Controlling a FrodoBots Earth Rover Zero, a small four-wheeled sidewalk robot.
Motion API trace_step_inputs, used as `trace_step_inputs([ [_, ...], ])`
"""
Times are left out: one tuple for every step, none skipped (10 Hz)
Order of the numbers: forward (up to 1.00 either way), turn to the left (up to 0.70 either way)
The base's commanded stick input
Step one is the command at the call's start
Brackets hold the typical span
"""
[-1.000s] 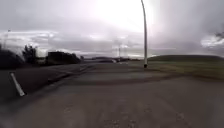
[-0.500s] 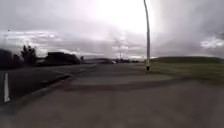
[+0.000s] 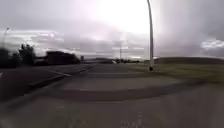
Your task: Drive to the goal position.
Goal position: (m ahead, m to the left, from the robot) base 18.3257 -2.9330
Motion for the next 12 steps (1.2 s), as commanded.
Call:
trace_step_inputs([
  [1.0,0.0],
  [1.0,-0.38],
  [1.0,-0.19],
  [1.0,0.0],
  [1.0,0.0],
  [1.0,0.0],
  [1.0,0.0],
  [1.0,0.0],
  [1.0,0.0],
  [1.0,0.0],
  [1.0,0.0],
  [1.0,0.0],
])
